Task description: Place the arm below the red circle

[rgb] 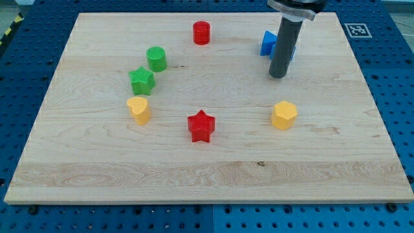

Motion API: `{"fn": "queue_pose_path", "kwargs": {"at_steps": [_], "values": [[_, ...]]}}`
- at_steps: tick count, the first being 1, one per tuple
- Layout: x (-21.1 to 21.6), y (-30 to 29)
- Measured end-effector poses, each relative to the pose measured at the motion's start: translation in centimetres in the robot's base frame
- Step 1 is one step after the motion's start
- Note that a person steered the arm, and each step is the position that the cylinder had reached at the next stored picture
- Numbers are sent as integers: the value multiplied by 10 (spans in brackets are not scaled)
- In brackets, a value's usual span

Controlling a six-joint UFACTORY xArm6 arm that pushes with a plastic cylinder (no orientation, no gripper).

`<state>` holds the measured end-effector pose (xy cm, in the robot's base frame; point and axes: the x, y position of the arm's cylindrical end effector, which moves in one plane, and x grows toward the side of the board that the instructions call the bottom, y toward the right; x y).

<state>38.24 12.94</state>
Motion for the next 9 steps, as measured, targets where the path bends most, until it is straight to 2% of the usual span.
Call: {"fn": "queue_pose_path", "kwargs": {"at_steps": [9], "values": [[-51,-111]]}}
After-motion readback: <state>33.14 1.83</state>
